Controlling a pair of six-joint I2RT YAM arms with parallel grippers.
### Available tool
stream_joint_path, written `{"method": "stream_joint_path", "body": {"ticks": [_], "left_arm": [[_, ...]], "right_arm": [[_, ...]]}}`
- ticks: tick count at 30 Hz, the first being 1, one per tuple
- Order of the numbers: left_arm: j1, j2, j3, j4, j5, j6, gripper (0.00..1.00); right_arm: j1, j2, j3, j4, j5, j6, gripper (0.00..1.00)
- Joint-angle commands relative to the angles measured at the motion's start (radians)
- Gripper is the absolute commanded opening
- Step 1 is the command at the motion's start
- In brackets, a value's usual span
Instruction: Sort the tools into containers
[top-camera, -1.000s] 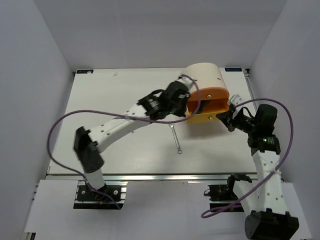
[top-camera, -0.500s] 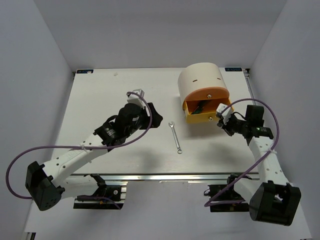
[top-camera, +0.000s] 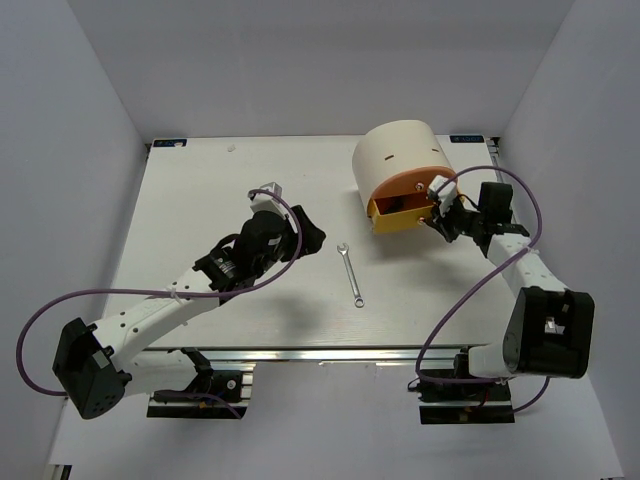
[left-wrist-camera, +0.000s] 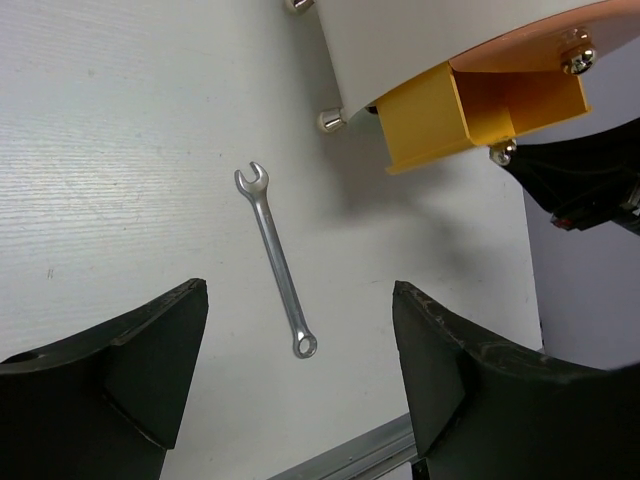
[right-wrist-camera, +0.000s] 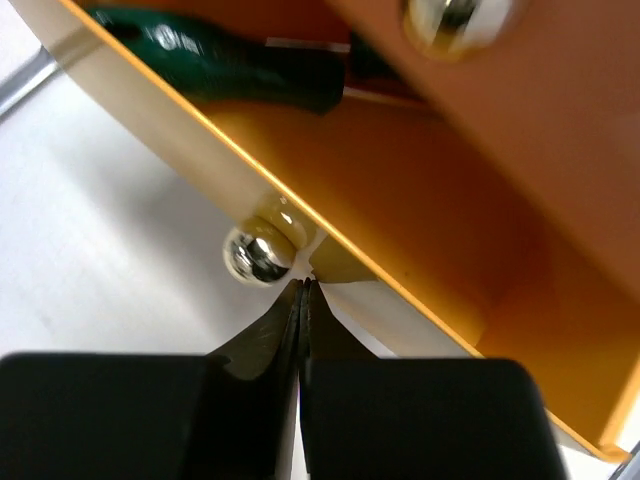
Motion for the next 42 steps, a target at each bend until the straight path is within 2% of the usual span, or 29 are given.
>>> {"method": "stream_joint_path", "body": {"ticks": [1,4,13,17,26,28,31,35,42], "left_arm": [[-0.001,-0.004,-0.013,0.029,-0.013,-0.015,0.84],[-0.001,-0.003,-0.018,0.038,-0.011,-0.015,0.84],[0.001,0.009,-0.019,0.037,0.007,-0.02,0.85],[0.001,0.011,-0.027,0.043,0.012,-0.023,0.85],[-0.001,0.014,-0.036,0.048,0.023,-0.029,0.85],[0.001,0.015,-0.038,0.051,0.024,-0.028,0.85],[0.001,0.022,-0.033,0.052,0.027,-0.023,0.85],[-0.001,0.032,-0.027,0.049,0.029,-0.02,0.85],[-0.001,0.039,-0.031,0.048,0.032,-0.023,0.85]], "right_arm": [[0.027,0.021,0.08,0.15,-0.04,0.057,0.0],[0.05,0.049,0.1,0.161,-0.05,0.079,0.0],[0.123,0.104,0.054,0.401,0.02,0.25,0.0],[0.139,0.125,0.042,0.51,0.118,0.318,0.06],[0.137,0.138,0.056,0.543,0.261,0.313,0.0],[0.137,0.144,0.056,0.544,0.252,0.321,0.0],[0.137,0.152,0.051,0.547,0.215,0.333,0.06],[0.139,0.172,0.056,0.586,0.224,0.373,0.21],[0.139,0.184,0.06,0.641,0.209,0.427,0.26]]}}
